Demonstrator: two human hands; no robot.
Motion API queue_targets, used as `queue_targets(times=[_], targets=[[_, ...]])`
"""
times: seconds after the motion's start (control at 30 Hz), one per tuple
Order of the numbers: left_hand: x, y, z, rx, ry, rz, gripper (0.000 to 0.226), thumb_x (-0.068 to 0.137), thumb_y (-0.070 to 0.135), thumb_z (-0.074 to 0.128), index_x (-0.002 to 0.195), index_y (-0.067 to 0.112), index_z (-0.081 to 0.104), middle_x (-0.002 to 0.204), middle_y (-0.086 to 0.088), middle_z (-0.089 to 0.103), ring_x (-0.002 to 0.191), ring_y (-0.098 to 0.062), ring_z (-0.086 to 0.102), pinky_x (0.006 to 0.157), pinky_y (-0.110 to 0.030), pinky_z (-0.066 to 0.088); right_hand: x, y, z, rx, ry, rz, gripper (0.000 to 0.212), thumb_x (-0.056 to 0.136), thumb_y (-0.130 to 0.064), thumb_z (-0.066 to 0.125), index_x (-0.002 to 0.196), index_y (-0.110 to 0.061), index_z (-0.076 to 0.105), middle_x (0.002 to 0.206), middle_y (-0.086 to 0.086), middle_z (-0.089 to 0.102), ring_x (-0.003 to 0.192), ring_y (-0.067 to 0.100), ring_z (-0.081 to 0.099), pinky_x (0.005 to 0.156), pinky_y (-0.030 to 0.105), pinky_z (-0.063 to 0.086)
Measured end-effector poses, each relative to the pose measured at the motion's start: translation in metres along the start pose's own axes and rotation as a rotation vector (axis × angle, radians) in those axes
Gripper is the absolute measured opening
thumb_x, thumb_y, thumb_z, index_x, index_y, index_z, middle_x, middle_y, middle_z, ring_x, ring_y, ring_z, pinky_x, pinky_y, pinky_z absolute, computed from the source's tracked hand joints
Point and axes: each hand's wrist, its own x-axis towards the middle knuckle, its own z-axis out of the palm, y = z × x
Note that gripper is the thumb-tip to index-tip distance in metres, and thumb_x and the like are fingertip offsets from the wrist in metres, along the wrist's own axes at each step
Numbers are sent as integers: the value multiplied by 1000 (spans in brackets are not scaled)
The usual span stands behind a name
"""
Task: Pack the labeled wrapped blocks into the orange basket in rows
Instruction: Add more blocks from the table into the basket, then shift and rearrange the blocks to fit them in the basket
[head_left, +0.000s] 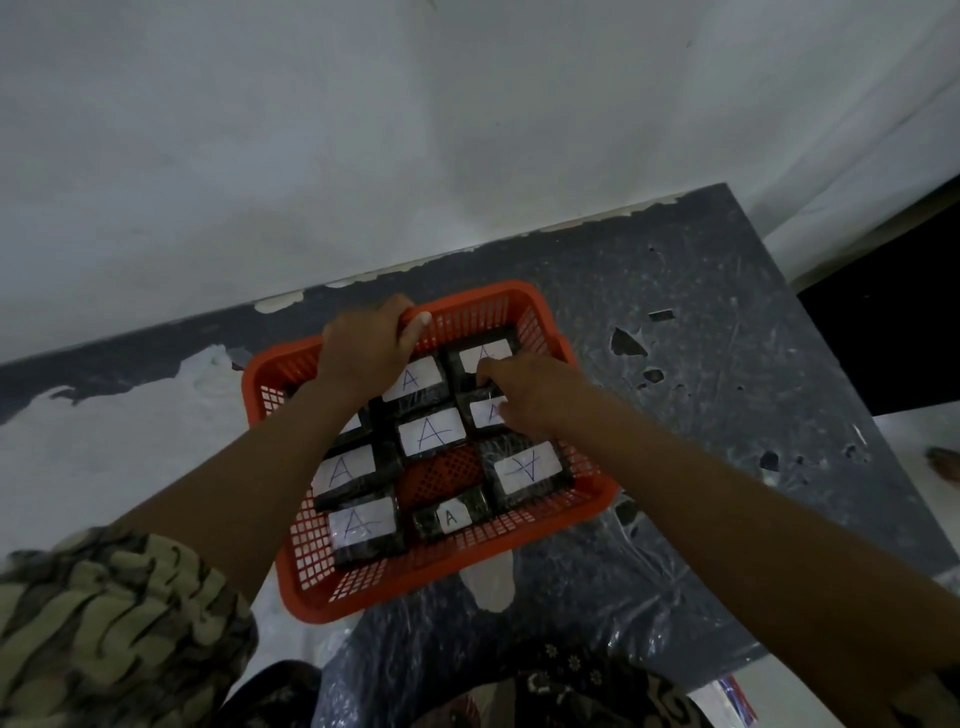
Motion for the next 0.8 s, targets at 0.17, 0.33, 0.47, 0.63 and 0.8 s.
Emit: queue_targets(times=[0.17,0.33,0.47,0.63,0.8], targets=[[0,-1,0,-10,-13,-5,39,99,51,37,104,17,55,78,-8,65,66,-28,61,65,-32,37,7,-1,-8,90,-151,1,45,91,-14,59,133,-24,48,122,9,55,88,15,46,61,25,39],[-1,2,0,-3,-23,-25,41,99,52,36,106,17,56,81,-9,66,69,-29,63,70,-37,42,15,-2,-12,120,-203,35,49,91,-11,57,138,-24,46,131,7,52,91,14,46,61,23,38],[0,2,-1,-15,-18,-14,41,99,52,36,104,17,56,81,-8,65,69,-28,62,68,-34,36,10,-3,-6,136,-121,14,48,92,-10,57,139,-22,49,137,7,44,106,19,51,76,24,46],[-1,2,-2,-1,-12,-9,40,99,51,36,104,17,56,79,-8,65,67,-29,61,66,-32,35,5,-2,0,131,-54,0,44,93,-10,56,135,-20,52,131,8,47,115,24,49,95,34,46],[-1,1,-1,-8,-14,-15,41,99,52,35,106,18,56,82,-8,66,69,-29,62,68,-34,38,4,-1,-2,138,-79,-15,40,94,-10,53,133,-22,53,131,5,52,115,22,51,94,34,47]])
